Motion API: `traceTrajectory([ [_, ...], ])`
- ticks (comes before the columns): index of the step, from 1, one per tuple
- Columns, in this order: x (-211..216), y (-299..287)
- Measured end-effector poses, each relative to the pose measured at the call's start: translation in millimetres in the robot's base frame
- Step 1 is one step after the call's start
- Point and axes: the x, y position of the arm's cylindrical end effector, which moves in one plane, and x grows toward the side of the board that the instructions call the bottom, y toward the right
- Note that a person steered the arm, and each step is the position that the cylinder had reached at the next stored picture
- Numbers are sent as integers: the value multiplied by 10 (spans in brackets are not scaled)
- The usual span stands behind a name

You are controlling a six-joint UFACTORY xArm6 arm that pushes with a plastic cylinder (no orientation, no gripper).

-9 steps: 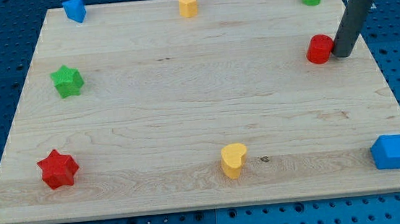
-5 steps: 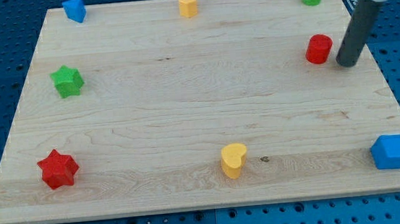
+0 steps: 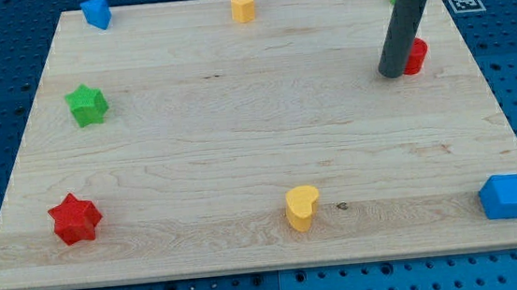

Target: Move the red circle to the bottom of the green circle

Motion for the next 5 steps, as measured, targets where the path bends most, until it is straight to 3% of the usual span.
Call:
traceTrajectory([
  [3, 252, 284],
  [5, -182, 201],
])
